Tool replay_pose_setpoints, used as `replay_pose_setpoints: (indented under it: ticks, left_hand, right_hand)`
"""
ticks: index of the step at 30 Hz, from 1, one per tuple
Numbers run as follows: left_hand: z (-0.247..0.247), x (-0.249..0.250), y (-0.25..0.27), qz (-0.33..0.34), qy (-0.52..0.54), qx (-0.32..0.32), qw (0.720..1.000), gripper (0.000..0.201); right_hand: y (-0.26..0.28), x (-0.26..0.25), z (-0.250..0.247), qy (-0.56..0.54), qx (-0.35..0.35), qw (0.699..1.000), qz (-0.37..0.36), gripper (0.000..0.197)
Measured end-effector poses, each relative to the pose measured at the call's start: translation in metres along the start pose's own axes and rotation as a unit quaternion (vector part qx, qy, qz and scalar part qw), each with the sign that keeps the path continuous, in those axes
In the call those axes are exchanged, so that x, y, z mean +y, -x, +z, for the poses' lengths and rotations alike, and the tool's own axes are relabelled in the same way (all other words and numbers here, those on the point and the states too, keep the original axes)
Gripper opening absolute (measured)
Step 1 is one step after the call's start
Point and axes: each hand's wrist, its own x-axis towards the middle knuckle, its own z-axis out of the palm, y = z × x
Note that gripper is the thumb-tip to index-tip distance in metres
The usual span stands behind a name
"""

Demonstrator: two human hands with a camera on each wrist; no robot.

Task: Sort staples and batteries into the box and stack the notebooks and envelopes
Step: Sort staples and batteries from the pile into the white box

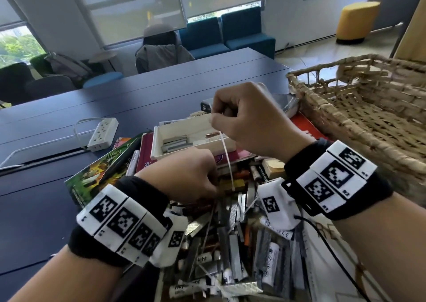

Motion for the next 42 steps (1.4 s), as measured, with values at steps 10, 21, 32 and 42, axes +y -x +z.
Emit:
replay_pose_setpoints:
  ticks: [10,21,32,42]
  left_hand:
    - [0.002,-0.008,0.000,-0.001,0.055,-0.002,0.998,0.024]
    - [-0.028,-0.042,0.023,0.069,0.256,-0.028,0.964,0.026]
    - [-0.026,-0.071,0.017,0.058,0.472,0.278,0.835,0.012]
    - [-0.016,-0.078,0.004,0.026,0.542,0.396,0.740,0.007]
  right_hand:
    - [-0.002,0.004,0.005,-0.005,0.032,0.999,-0.013,0.021]
    - [-0.008,0.010,0.002,-0.164,0.176,0.971,-0.005,0.020]
    - [-0.016,0.015,0.010,-0.276,0.269,0.922,0.044,0.019]
    - [-0.029,0.023,0.022,-0.268,0.200,0.934,0.123,0.011]
